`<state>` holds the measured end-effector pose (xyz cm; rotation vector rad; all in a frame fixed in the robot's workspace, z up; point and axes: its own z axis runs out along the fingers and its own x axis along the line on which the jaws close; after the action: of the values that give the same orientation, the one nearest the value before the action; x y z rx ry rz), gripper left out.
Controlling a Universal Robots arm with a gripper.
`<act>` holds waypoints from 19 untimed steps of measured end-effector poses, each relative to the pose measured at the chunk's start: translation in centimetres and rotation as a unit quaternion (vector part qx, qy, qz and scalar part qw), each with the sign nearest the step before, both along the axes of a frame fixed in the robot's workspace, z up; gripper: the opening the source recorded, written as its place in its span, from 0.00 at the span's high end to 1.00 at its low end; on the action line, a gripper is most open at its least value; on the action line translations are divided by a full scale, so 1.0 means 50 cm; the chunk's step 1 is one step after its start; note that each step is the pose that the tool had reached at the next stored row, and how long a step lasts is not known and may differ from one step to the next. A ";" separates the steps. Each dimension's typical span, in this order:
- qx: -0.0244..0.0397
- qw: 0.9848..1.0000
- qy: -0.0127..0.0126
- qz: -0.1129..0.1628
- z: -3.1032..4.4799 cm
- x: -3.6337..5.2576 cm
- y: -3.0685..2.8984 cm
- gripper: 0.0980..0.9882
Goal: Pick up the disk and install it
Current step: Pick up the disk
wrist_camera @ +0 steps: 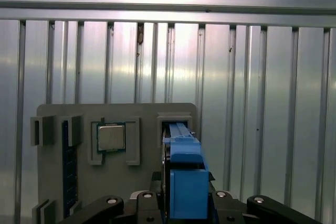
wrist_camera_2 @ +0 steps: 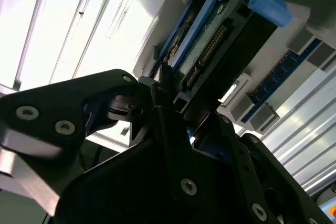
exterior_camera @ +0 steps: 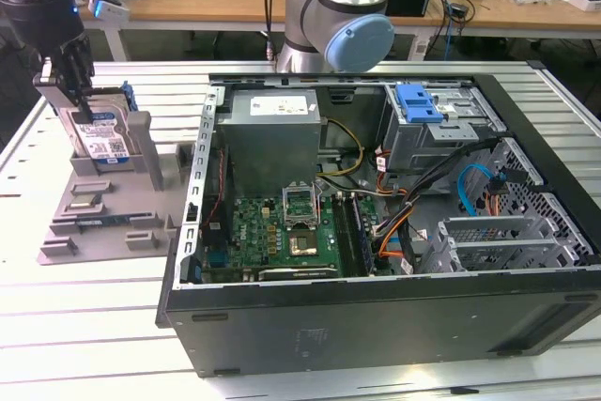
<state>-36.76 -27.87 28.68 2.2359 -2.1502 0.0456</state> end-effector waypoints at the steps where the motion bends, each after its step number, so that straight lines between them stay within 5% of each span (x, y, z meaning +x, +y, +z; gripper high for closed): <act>1: 0.000 1.000 0.000 0.000 0.000 0.000 0.000 0.70; 19: 0.000 1.000 0.000 0.000 0.024 0.000 0.000 0.70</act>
<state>-36.76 -27.86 29.90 2.2358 -2.1502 0.0459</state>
